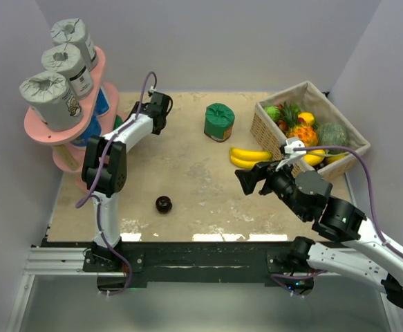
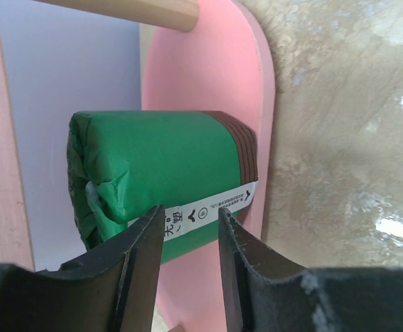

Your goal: Place and organize the paper towels onto the shelf

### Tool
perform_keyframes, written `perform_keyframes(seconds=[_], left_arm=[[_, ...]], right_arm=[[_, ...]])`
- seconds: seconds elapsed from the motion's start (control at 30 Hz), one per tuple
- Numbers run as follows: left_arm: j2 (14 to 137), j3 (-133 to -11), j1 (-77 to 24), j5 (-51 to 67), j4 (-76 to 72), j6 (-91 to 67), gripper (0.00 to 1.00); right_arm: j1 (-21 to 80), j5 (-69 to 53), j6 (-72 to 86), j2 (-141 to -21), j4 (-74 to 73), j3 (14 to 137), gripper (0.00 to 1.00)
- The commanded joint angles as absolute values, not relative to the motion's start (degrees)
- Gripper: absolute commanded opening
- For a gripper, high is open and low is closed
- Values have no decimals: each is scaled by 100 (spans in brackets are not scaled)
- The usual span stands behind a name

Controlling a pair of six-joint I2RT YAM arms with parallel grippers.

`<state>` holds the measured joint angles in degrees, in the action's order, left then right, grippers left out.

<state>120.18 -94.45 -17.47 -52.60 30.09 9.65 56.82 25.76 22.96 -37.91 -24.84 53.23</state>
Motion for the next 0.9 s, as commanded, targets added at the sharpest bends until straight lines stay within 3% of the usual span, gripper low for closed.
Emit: perform_keyframes(seconds=[0.0,0.57,0.87], left_arm=[[12023,-9519,-1635,-5642,2892,976,42],[12059,-9676,-1503,-5617,3181,827,45],[10926,-9572,-1915,-4255,2910,790,47]], right_arm=[[5669,2514,2329,-3858,-2241,5326,88],[5669,2522,2417,-3823,-2303,5361,88],[5669,2566,2391,-4139,-2136,5370,88]])
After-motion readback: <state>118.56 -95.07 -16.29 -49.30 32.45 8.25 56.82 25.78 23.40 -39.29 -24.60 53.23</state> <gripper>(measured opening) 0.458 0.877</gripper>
